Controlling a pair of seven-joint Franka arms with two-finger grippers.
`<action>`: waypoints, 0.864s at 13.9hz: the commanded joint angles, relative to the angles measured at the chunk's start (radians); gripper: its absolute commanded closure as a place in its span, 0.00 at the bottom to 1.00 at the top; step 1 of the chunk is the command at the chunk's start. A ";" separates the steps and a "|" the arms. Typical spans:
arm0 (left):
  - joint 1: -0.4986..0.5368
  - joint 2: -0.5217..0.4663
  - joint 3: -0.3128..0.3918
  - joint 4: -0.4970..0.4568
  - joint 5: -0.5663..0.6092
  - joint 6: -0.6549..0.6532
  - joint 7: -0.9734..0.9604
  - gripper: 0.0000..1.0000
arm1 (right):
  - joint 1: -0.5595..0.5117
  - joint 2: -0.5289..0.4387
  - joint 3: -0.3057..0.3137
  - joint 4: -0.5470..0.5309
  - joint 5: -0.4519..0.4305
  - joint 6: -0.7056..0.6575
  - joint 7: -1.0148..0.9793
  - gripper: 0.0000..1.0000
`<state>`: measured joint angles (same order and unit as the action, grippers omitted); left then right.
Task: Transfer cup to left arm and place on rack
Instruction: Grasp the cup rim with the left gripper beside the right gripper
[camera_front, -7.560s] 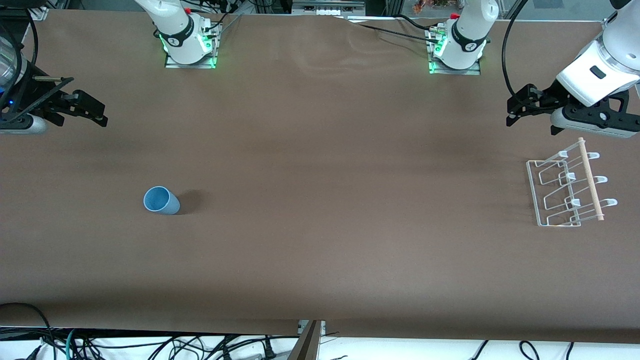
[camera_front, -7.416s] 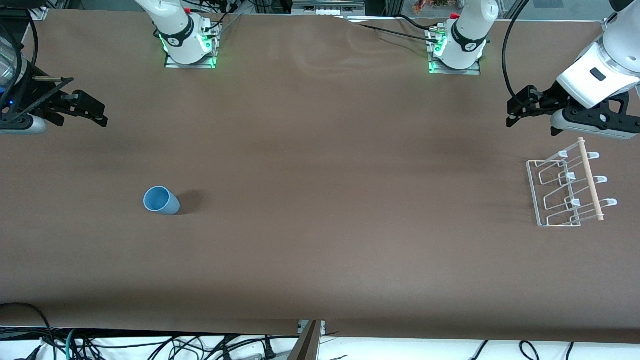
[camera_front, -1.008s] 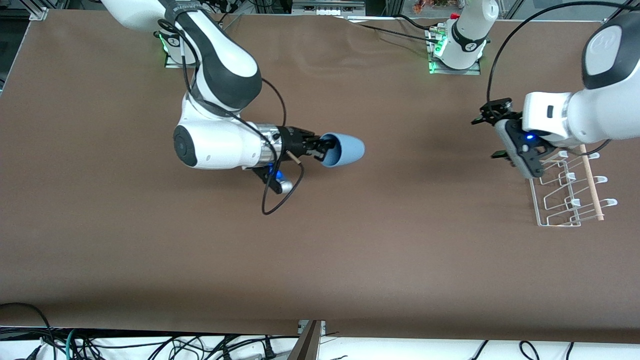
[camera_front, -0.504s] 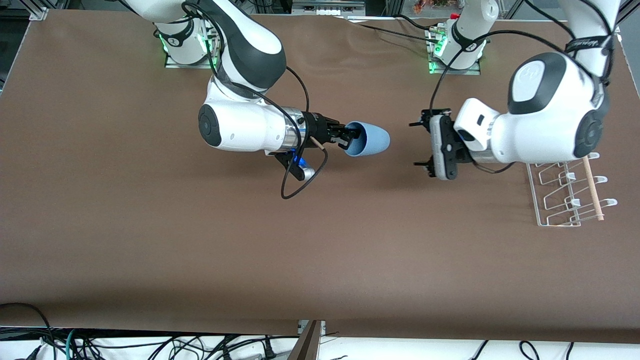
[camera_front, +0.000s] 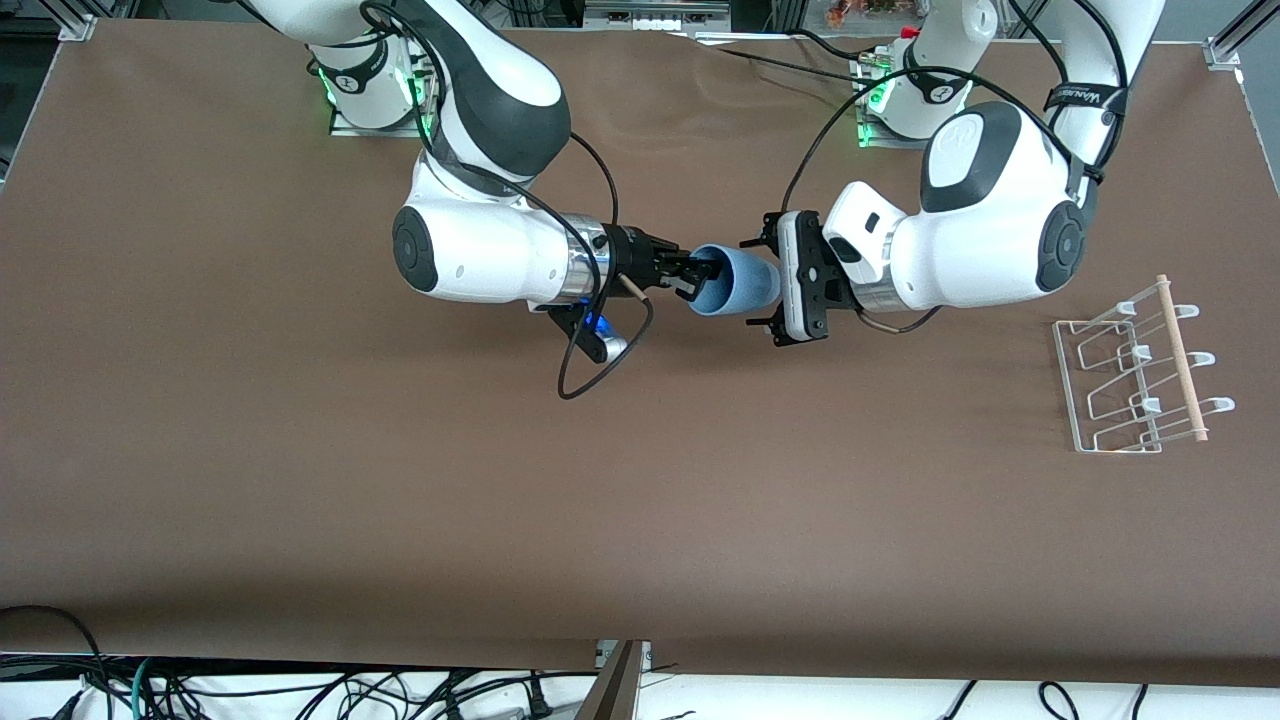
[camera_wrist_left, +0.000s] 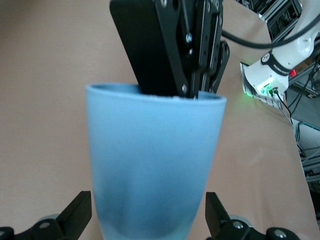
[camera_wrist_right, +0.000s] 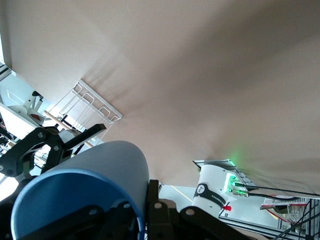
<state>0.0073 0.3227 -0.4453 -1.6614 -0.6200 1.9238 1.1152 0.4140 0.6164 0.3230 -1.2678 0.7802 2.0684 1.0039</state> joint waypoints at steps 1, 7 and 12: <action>0.011 -0.037 -0.015 -0.038 -0.041 0.044 0.063 0.33 | 0.005 0.011 -0.001 0.025 0.019 -0.001 0.013 1.00; 0.022 -0.036 -0.016 -0.035 -0.043 0.041 0.078 1.00 | 0.003 0.011 -0.001 0.025 0.019 0.001 0.015 1.00; 0.029 -0.036 -0.013 -0.034 -0.040 0.028 0.080 1.00 | -0.065 -0.020 -0.009 0.027 0.027 -0.014 0.009 0.01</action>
<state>0.0196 0.3154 -0.4528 -1.6688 -0.6299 1.9528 1.1604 0.3895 0.6156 0.3133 -1.2560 0.7935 2.0752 1.0086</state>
